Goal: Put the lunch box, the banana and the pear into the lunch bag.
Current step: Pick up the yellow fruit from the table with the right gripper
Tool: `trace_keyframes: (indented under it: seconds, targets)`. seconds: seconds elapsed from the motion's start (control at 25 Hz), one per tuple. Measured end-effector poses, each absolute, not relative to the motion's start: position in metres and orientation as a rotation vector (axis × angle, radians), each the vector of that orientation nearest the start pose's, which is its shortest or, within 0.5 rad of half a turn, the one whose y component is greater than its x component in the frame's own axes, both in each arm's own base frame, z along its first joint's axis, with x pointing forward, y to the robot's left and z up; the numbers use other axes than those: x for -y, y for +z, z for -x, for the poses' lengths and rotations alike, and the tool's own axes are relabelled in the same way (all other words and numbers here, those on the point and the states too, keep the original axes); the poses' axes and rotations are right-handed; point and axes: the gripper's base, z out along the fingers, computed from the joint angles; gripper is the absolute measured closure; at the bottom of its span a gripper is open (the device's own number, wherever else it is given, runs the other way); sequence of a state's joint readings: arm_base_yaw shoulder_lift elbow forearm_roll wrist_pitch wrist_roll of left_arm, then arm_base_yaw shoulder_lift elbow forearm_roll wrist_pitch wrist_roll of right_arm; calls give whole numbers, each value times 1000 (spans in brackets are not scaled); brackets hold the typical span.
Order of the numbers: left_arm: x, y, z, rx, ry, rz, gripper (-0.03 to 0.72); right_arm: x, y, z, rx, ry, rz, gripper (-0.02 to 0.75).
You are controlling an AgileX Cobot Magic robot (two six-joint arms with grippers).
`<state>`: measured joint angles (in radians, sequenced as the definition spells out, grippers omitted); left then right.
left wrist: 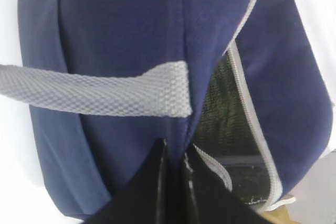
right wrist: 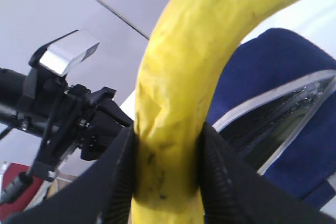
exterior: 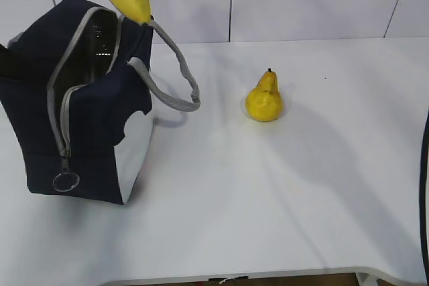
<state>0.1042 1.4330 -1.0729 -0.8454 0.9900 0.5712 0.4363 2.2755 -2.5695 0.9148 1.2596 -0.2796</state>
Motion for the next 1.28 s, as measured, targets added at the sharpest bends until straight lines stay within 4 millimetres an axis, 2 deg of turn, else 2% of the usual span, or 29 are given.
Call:
trace_keyframes:
  seconds: [0.16, 0.32, 0.52, 0.68, 0.92, 1.28]
  targets:
    - [28, 300, -286, -2487, -833, -117, 704, -264, 385, -411, -2119, 1172, 868, 441]
    - [28, 300, -286, -2487, -833, -117, 704, -262, 382, -413, -2172, 1126, 826, 441]
    - [28, 300, -286, -2487, -833, -117, 704, -256, 388, -407, -2200, 1078, 816, 441]
    - [28, 300, -286, -2487, -833, -117, 704, -243, 396, -389, -2249, 1011, 834, 441]
    - [27, 300, -286, -2486, -832, -116, 704, -238, 397, -359, -2218, 1154, 929, 441]
    - [27, 300, -286, -2483, -829, -114, 704, -226, 395, -327, -2213, 1196, 987, 441]
